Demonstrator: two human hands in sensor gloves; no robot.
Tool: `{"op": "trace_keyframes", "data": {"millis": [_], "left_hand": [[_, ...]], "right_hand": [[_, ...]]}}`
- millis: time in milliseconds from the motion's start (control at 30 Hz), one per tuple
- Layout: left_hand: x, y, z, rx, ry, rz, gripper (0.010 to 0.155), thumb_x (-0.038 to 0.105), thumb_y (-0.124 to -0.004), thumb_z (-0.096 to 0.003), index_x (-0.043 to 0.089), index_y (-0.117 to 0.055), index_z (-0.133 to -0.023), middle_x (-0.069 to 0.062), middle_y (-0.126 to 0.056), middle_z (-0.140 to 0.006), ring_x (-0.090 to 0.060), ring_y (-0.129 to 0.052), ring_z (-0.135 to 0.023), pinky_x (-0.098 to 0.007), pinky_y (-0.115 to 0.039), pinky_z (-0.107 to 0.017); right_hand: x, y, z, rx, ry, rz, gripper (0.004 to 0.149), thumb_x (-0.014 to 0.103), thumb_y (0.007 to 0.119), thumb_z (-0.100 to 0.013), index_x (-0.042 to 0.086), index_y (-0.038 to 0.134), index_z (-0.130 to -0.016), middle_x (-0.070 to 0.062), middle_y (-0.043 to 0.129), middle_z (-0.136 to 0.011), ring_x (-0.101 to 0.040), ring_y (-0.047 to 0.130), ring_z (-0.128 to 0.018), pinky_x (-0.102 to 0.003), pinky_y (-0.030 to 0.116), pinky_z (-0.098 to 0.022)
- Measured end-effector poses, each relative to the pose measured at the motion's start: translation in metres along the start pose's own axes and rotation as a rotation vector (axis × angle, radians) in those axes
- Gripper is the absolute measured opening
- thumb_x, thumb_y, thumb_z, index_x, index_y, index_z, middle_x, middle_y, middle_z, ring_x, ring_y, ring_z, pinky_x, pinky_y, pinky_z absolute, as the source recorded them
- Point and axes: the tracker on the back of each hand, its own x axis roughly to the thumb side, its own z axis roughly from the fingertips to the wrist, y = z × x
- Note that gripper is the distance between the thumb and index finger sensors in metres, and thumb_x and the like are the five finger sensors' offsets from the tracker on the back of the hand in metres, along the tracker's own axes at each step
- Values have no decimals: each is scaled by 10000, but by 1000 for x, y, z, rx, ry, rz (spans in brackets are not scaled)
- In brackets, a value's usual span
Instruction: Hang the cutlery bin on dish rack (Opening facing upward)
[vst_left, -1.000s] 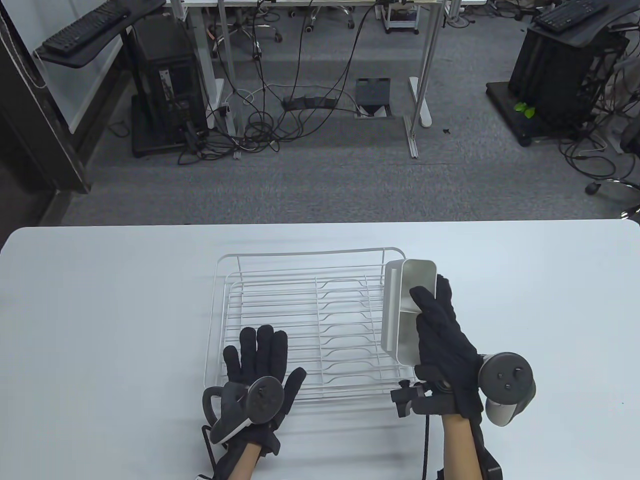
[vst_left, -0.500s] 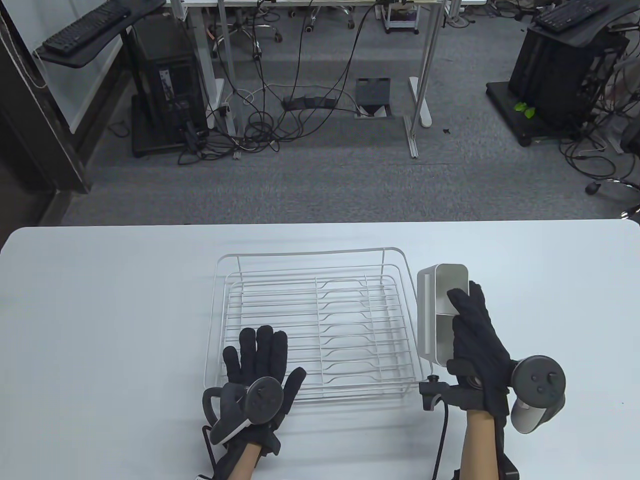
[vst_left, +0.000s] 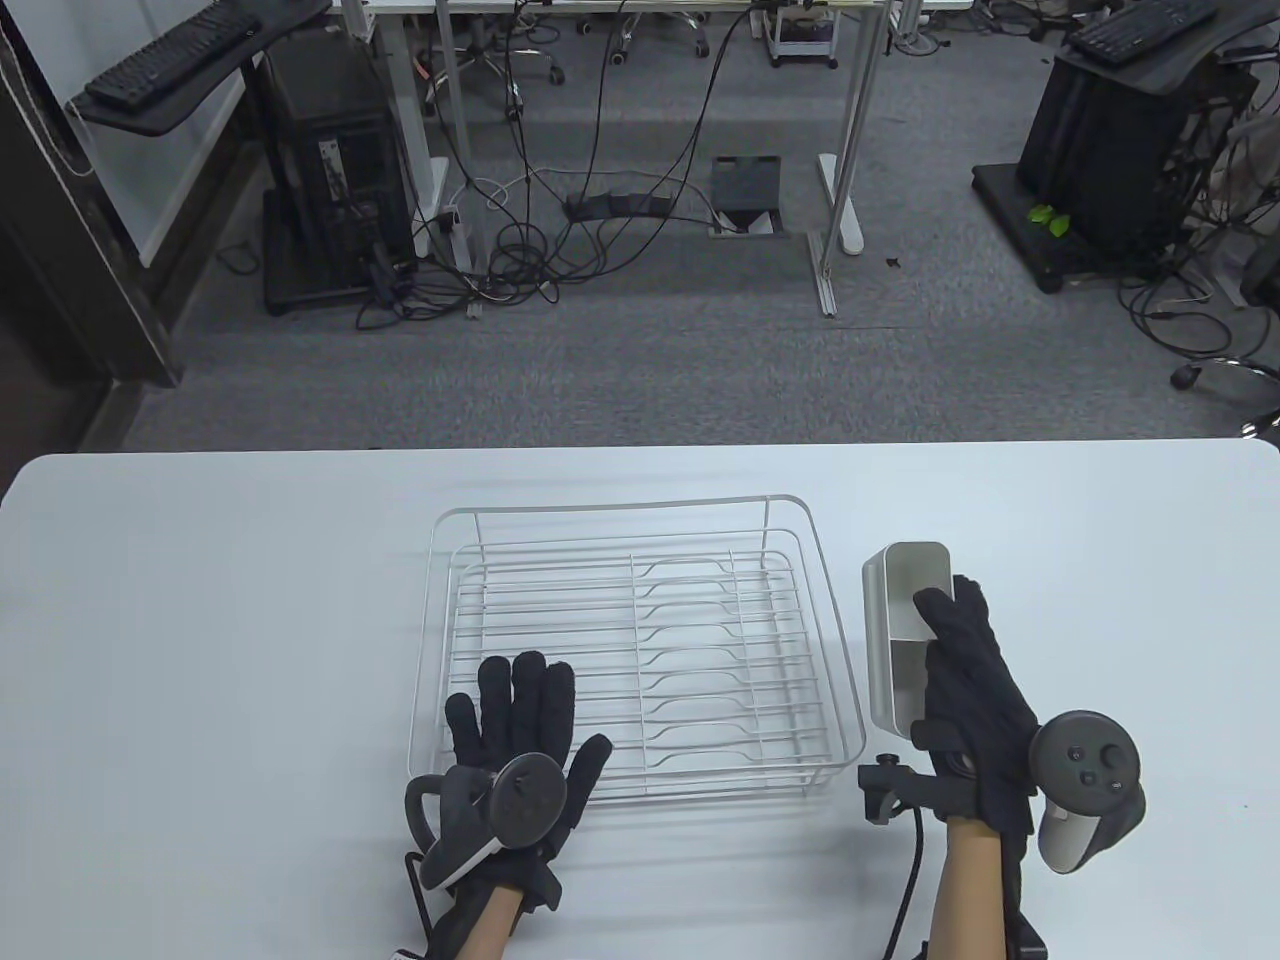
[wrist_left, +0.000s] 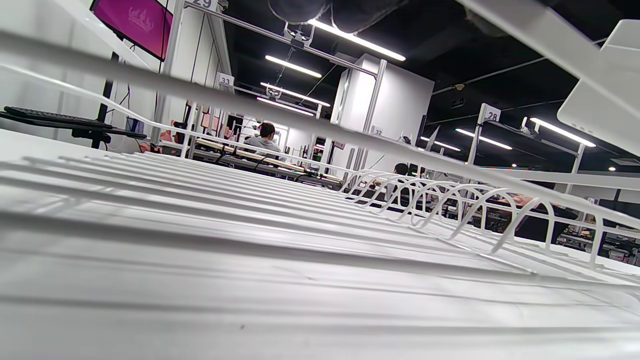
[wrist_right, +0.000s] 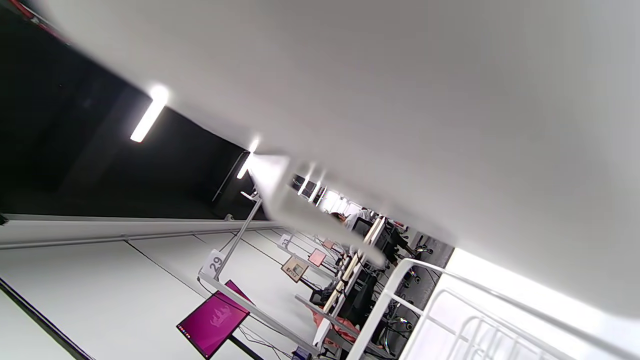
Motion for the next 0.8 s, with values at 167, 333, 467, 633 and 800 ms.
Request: {"op": "trace_keyframes", "data": {"millis": [167, 333, 467, 633, 800], "left_hand": [[0, 0, 0, 0, 2, 1, 787, 686, -460, -579, 201, -315, -1183, -138, -301, -1222, -402, -218, -1120, -655, -139, -708], [0, 0, 0, 0, 2, 1, 789, 685, -461, -579, 199, -318, -1183, -139, -305, -1221, -402, -221, -1120, -654, -139, -707], [0, 0, 0, 0, 2, 1, 786, 684, -461, -580, 200, -321, -1184, -139, -304, -1222, -403, -224, -1120, -658, -141, -706], [0, 0, 0, 0, 2, 1, 785, 683, -462, -580, 201, -327, -1184, -139, -308, -1222, -402, -226, -1120, -659, -140, -705], [0, 0, 0, 0, 8, 1, 783, 684, -461, -580, 203, -331, -1184, -136, -308, -1223, -401, -231, -1124, -687, -148, -689]], "right_hand": [[-8, 4, -1, 35, 24, 33, 402, 138, 757, -530, 290, 848, -891, -59, 664, -1101, -336, 744, -957, -514, 517, -706], [-13, 10, -2, 69, 38, 42, 402, 135, 755, -530, 283, 848, -892, -68, 667, -1098, -344, 746, -952, -518, 518, -702], [-17, 16, -2, 88, 50, 71, 402, 134, 755, -529, 282, 849, -891, -70, 667, -1097, -344, 744, -952, -520, 518, -700], [-24, 21, -2, 117, 77, 109, 402, 134, 755, -528, 282, 848, -891, -74, 667, -1096, -346, 742, -951, -522, 518, -698], [-33, 22, -3, 130, 107, 104, 402, 133, 754, -529, 277, 848, -892, -80, 666, -1095, -351, 741, -948, -525, 518, -695]]}}
